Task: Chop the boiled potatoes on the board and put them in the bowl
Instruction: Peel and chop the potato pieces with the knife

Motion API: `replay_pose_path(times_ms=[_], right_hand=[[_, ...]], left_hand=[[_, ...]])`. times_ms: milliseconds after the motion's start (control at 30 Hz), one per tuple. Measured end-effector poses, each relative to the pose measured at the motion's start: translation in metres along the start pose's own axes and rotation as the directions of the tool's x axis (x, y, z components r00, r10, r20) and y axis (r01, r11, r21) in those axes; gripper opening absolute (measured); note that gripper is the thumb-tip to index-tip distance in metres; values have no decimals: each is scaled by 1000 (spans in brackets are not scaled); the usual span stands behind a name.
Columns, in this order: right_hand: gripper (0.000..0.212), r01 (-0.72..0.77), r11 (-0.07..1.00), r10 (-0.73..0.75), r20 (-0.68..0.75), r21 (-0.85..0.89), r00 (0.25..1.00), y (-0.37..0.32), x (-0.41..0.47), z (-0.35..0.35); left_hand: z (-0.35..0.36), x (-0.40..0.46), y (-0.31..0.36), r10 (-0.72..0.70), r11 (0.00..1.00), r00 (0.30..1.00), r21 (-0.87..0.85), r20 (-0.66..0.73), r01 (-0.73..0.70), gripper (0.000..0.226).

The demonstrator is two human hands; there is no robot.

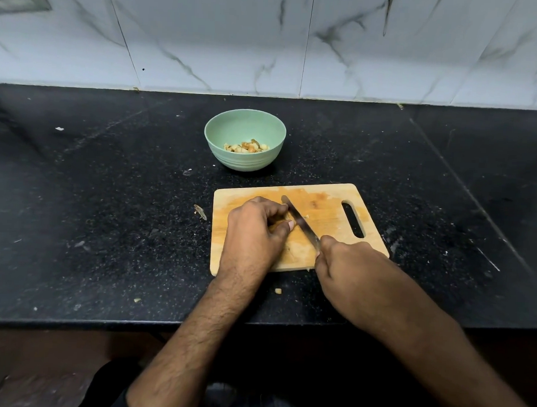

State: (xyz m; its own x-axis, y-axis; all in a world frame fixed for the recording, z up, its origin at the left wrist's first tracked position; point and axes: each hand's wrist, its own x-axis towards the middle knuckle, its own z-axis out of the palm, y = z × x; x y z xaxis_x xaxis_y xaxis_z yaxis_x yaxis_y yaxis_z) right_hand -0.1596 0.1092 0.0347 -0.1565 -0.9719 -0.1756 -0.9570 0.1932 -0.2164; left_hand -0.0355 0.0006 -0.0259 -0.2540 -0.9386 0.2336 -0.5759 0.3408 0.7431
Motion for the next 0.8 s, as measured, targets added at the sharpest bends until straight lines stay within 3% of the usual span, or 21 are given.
replay_pose_path(times_ms=[333,800], right_hand=[[25,-34,998,33,-40,-45,999,-11,18,15],[32,-37,998,33,101,42,994,11,-29,8]], left_hand=[[0,3,-2,7,1000,1000,11,-8,-6,18],[2,-2,-1,5,1000,1000,-15,-29,-5,25]])
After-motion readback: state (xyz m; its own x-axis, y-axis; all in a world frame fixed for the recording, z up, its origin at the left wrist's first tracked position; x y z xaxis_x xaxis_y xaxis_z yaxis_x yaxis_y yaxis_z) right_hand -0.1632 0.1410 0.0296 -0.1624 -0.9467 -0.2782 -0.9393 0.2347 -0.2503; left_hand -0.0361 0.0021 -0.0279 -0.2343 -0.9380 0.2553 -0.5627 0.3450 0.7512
